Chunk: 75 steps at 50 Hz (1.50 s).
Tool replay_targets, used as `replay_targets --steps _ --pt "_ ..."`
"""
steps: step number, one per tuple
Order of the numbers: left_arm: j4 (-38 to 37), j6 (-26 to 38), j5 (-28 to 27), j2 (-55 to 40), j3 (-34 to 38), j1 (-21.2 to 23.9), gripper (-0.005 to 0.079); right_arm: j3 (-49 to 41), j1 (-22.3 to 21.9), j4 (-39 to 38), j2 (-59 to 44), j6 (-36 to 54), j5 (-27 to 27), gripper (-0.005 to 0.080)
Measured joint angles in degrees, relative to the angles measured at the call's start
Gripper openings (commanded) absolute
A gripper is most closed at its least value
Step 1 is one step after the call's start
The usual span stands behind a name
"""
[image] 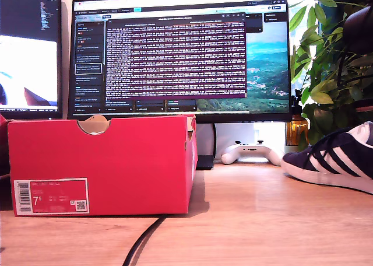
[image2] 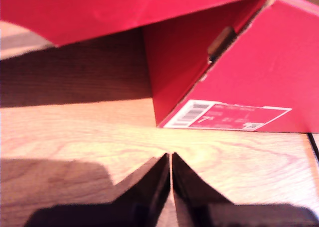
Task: Pack the blue shoes by picking the first shoe and placing it inside the red shoebox, left side, then picking and rotating the second shoe and placing it in the shoebox
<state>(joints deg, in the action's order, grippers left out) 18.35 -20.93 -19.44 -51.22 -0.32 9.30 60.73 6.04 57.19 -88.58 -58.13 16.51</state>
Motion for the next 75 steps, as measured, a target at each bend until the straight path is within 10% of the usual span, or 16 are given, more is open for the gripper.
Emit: replay_targets --steps 6,12,44,75 --pt "0.0 0.0 0.0 0.0 0.0 0.0 -0.0021 0.0 0.0 0.0 0.0 0.11 -0.04 0.0264" --pt "0.0 0.0 0.0 0.0 0.0 0.0 -0.0021 0.0 0.0 0.42 0.0 -0.48 -0.02 -0.0021" --pt "0.0 0.02 0.0 0.02 0.0 0.0 -0.0021 3.63 -0.37 5.22 0.0 16.37 1.6 -0.0013" --pt "0.0 0.0 0.0 0.0 0.0 0.0 -0.0021 25.24 0.37 0.96 0.17 59.49 -19.45 -0.0013"
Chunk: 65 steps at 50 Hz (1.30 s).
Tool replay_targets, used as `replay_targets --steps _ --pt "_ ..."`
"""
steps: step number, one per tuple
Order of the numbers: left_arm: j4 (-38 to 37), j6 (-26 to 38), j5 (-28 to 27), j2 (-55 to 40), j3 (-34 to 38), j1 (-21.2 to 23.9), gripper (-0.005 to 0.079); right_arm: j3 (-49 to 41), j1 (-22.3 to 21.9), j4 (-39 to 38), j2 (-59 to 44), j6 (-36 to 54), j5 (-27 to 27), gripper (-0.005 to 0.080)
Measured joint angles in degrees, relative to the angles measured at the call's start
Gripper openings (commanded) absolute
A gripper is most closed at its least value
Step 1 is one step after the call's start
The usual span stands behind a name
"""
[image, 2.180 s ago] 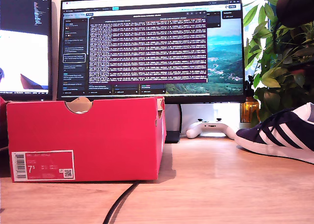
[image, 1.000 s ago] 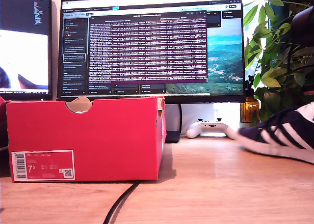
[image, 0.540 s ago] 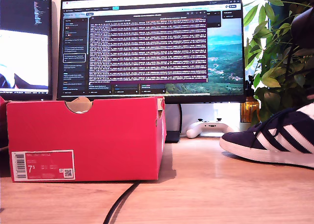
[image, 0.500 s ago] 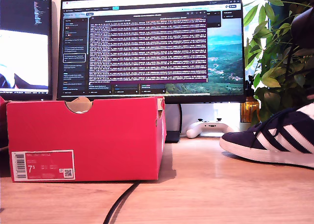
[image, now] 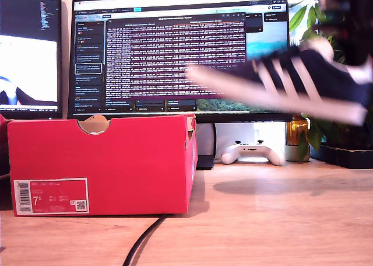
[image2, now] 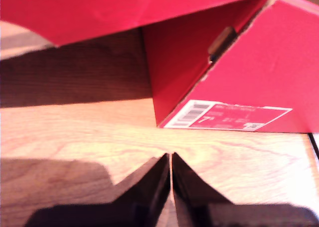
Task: Pack the blue shoes by picking the first shoe and placing it inside the red shoebox, left side, then picking and rotating the second shoe and placing it in the shoebox
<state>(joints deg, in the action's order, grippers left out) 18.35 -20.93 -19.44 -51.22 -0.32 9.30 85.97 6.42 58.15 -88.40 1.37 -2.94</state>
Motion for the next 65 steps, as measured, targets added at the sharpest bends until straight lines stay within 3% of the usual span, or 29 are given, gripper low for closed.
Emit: replay_targets --steps 8,14,26,35,46,65 --pt "0.0 0.0 0.0 0.02 0.0 0.0 -0.0021 5.31 0.63 -1.6 0.09 6.12 -5.35 -0.0013" --pt "0.0 0.0 0.0 0.02 0.0 0.0 -0.0021 5.9 1.88 -4.42 0.24 10.51 -6.4 -0.0013" --pt "0.55 0.0 1.53 0.0 0.0 0.02 -0.0021 5.9 7.02 -8.96 0.24 15.91 -6.43 -0.0013" --pt "4.87 0.07 5.95 0.0 0.0 -0.02 -0.0021 5.9 11.82 -14.27 0.24 17.92 -6.62 -0.0013" --pt "11.06 0.07 6.47 0.02 0.0 -0.02 -0.0021 5.9 16.09 -17.88 0.07 23.89 -6.51 -0.0013" --pt "18.14 -1.29 6.49 0.0 0.0 -0.02 -0.0021 5.9 19.41 -27.98 -6.38 30.99 -1.88 -0.0013"
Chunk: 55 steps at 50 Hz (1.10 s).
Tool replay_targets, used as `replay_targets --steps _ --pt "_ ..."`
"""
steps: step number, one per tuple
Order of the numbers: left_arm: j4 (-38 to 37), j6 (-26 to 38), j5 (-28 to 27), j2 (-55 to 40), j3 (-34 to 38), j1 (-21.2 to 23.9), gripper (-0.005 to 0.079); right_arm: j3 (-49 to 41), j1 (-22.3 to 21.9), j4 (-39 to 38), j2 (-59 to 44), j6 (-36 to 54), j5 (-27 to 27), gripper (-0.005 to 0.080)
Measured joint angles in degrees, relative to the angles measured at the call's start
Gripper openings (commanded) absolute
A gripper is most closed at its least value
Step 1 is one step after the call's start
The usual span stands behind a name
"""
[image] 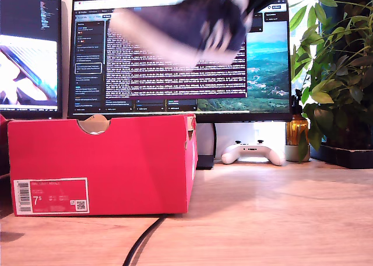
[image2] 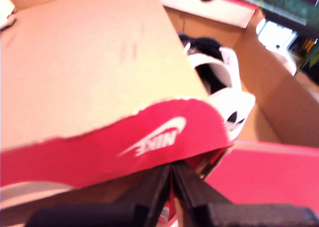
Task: Pack the blue shoes by picking the first shoe and placing it inside the red shoebox, left side, then picking and rotating the second shoe and placing it in the shoebox
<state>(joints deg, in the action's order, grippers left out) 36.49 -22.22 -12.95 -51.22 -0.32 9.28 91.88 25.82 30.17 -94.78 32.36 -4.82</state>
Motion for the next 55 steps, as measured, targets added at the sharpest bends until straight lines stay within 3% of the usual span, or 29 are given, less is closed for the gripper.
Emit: replay_targets --steps 18,37,55 --pt "2.51 -1.73 0.0 0.0 0.0 0.02 -0.0021 0.0 0.59 -10.23 -0.5 2.21 1.36 -0.0013" --pt "2.99 -4.55 0.02 -0.15 0.0 0.09 -0.0021 0.0 5.31 -19.21 -5.6 13.88 1.27 -0.0013" --pt "3.06 -4.63 0.02 -0.28 0.0 0.09 -0.0021 0.0 6.54 -20.65 -15.56 23.28 2.91 -0.0013"
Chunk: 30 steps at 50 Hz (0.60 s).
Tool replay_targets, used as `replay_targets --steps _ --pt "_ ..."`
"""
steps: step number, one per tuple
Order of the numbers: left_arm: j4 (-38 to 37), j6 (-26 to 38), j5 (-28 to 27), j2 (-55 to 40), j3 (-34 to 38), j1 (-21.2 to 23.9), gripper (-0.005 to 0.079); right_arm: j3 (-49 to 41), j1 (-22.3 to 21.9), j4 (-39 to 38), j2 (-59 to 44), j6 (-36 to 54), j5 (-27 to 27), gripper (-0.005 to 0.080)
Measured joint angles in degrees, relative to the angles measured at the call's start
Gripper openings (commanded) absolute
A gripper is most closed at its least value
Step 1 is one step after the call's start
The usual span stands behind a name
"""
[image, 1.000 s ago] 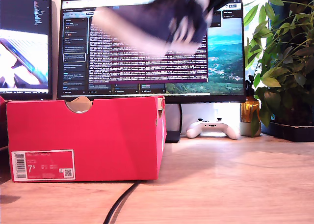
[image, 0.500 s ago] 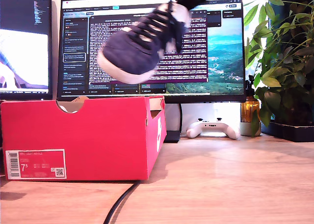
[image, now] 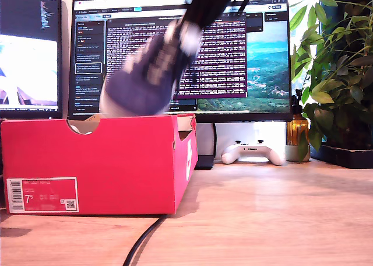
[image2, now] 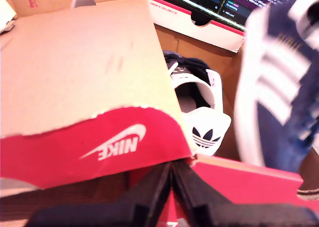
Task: Pack the blue shoes by picking the first shoe and placing it inside the red shoebox, left side, then picking and rotating the second shoe and placing it in the shoebox
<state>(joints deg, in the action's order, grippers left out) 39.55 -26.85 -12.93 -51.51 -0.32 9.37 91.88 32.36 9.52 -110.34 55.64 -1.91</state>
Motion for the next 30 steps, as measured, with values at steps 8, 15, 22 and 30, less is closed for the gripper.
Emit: replay_targets --steps 8,15,22,30 --pt "0.0 0.0 0.0 0.0 0.0 0.02 -0.0021 0.0 -0.13 0.63 -0.59 0.2 1.03 -0.0013" --pt "0.0 -0.02 -0.02 0.0 0.0 0.02 -0.0021 0.35 -0.17 0.81 -1.77 0.02 1.27 -0.0013" --pt "-0.04 0.0 -0.02 0.0 0.0 0.02 -0.0021 1.31 -0.52 0.79 -3.72 -0.68 1.49 -0.0009" --pt "-0.04 -0.02 0.0 0.0 0.0 0.02 -0.0021 1.36 -0.7 0.81 -3.91 -0.98 1.4 0.0164"
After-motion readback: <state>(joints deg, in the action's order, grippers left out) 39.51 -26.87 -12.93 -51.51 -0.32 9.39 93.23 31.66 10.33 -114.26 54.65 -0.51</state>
